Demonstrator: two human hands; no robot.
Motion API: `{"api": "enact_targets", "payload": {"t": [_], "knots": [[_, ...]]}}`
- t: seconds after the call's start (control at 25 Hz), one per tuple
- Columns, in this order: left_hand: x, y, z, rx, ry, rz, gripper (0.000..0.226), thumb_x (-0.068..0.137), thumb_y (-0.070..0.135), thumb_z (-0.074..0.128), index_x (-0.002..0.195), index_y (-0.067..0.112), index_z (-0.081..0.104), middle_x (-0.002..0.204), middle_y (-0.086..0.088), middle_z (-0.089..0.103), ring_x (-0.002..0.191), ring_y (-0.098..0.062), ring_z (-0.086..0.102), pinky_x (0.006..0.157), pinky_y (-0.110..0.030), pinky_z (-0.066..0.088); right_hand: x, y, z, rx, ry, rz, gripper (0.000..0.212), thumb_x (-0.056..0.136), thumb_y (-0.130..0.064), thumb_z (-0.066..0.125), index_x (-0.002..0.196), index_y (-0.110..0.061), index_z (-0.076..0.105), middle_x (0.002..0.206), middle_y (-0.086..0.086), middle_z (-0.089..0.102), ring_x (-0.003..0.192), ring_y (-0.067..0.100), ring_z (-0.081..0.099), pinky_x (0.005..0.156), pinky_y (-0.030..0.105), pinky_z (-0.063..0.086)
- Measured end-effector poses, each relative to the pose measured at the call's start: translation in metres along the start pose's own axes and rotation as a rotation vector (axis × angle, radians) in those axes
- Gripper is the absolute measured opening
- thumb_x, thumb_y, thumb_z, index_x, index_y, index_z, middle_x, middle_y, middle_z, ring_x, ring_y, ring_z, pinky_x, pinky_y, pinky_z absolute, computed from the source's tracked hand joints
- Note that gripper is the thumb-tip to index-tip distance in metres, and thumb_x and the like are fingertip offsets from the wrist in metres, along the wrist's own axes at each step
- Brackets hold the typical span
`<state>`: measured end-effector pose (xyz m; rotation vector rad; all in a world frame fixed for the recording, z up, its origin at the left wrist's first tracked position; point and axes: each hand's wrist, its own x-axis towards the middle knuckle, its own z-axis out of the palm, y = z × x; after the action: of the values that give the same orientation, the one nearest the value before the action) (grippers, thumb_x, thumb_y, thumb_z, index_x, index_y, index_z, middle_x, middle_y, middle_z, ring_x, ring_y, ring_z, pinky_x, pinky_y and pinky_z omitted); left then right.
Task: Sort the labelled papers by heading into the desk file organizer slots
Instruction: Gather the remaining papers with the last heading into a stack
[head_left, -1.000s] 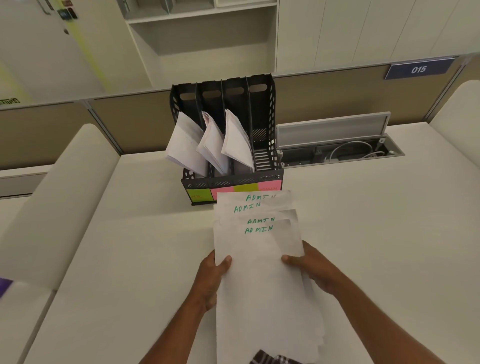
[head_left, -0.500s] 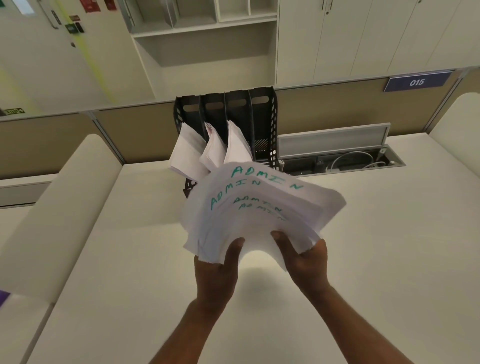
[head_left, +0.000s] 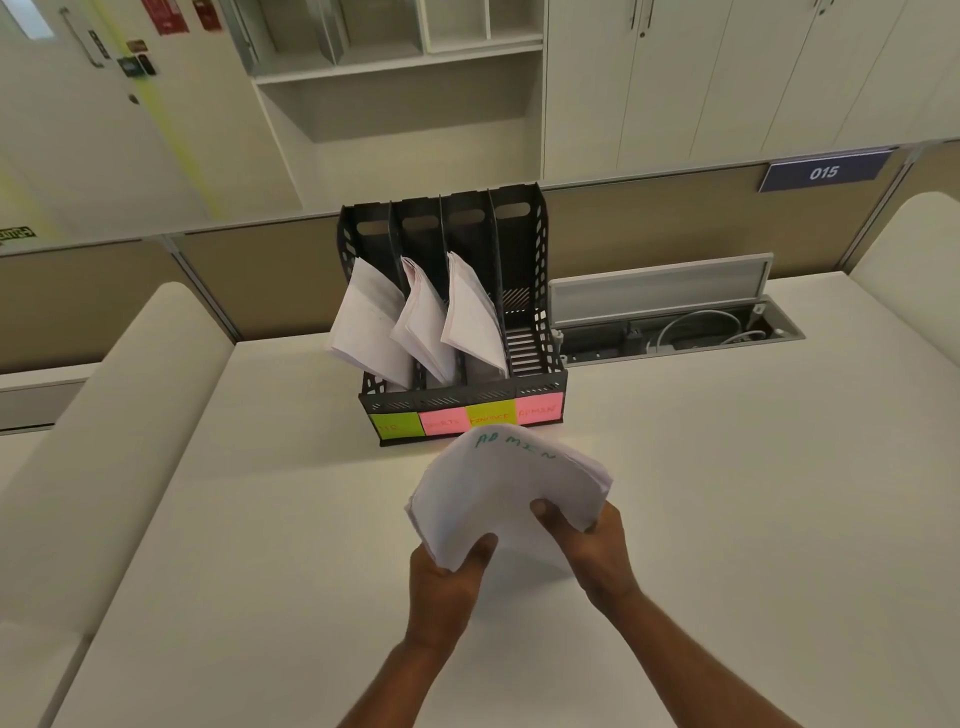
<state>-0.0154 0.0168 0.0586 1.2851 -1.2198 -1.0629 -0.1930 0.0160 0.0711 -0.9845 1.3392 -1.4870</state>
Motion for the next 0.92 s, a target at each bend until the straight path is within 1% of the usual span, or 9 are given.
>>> {"api": "enact_targets", "payload": {"t": [0.16,0.28,0.44,0.6,0.72,0.76,0.84,0.88,0.92], "knots": [[0.016,-0.002,0.004,-0.072,-0.034,-0.058,0.034,0.077,0.026,0.077,0.104,0.046,0.072,0.099,0.008,0.077,0.094,-0.011,0.072,0.073,-0.021,0.058,0.005,0.000,-0.002,-0.009,0.007,-0.052,0.037,0.074,-0.049,0.076,0.109,-0.042,0.072,0.102,-0.005,0.077,0.093,0.018,0.074,0.072,0.030,0.061],[0.031,-0.001,0.005,-0.054,-0.073,-0.083,0.031,0.083,0.021,0.075,0.099,0.048,0.073,0.092,0.009,0.078,0.088,-0.013,0.074,0.068,-0.021,0.058,0.008,-0.008,-0.009,-0.199,-0.001,-0.057,0.027,0.078,-0.048,0.073,0.104,-0.044,0.070,0.098,-0.014,0.076,0.089,0.009,0.073,0.071,0.032,0.059],[0.081,0.035,0.015,0.000,-0.046,-0.098,0.021,0.078,0.023,0.081,0.084,0.043,0.077,0.080,0.011,0.077,0.082,-0.024,0.071,0.073,-0.048,0.060,0.016,-0.035,-0.032,-0.550,-0.065,-0.309,0.040,0.089,-0.027,0.067,0.119,-0.051,0.055,0.095,-0.015,0.073,0.087,0.006,0.068,0.070,0.030,0.059],[0.151,0.107,0.053,0.040,-0.210,0.167,0.031,0.084,0.015,0.078,0.103,0.037,0.071,0.091,0.019,0.073,0.087,-0.003,0.069,0.082,-0.034,0.061,0.027,-0.075,-0.020,-0.667,0.122,-0.428,0.025,0.090,-0.039,0.056,0.109,-0.028,0.045,0.060,-0.014,0.059,0.066,0.009,0.064,0.043,0.030,0.056],[0.205,0.160,0.093,0.116,-0.220,0.380,0.042,0.086,0.026,0.072,0.123,0.012,0.059,0.110,0.018,0.063,0.101,0.017,0.059,0.084,-0.010,0.051,0.063,-0.113,-0.001,-0.710,0.207,-0.555,0.015,0.094,-0.030,0.053,0.102,-0.019,0.058,0.061,-0.023,0.063,0.054,-0.002,0.060,0.047,0.003,0.043],[0.222,0.173,0.104,0.105,-0.244,0.352,0.054,0.082,0.034,0.069,0.126,0.009,0.053,0.116,0.006,0.064,0.108,0.013,0.058,0.088,-0.015,0.051,0.081,-0.123,0.004,-0.778,0.246,-0.680,0.023,0.097,-0.031,0.050,0.101,-0.016,0.067,0.065,-0.016,0.067,0.052,0.002,0.060,0.052,0.004,0.041],[0.250,0.188,0.123,-0.007,-0.326,0.141,0.088,0.075,0.049,0.064,0.145,0.006,0.031,0.136,-0.025,0.054,0.129,-0.023,0.055,0.101,-0.046,0.052,0.125,-0.128,0.014,-0.892,0.243,-0.834,0.035,0.100,-0.025,0.045,0.108,0.000,0.068,0.071,0.005,0.069,0.055,0.016,0.063,0.052,0.018,0.050],[0.259,0.187,0.128,-0.071,-0.369,0.026,0.092,0.080,0.052,0.062,0.152,0.015,0.020,0.140,-0.026,0.050,0.129,-0.035,0.053,0.101,-0.054,0.050,0.145,-0.127,0.019,-0.916,0.235,-0.834,0.030,0.099,-0.018,0.047,0.106,0.003,0.068,0.070,0.009,0.068,0.054,0.021,0.064,0.048,0.022,0.050],[0.263,0.183,0.131,-0.103,-0.397,-0.051,0.086,0.087,0.052,0.057,0.155,0.020,0.015,0.133,-0.018,0.056,0.120,-0.032,0.060,0.095,-0.049,0.055,0.163,-0.124,0.023,-0.941,0.226,-0.806,0.025,0.097,-0.012,0.050,0.105,0.003,0.067,0.070,0.012,0.069,0.055,0.025,0.065,0.048,0.023,0.044]]}}
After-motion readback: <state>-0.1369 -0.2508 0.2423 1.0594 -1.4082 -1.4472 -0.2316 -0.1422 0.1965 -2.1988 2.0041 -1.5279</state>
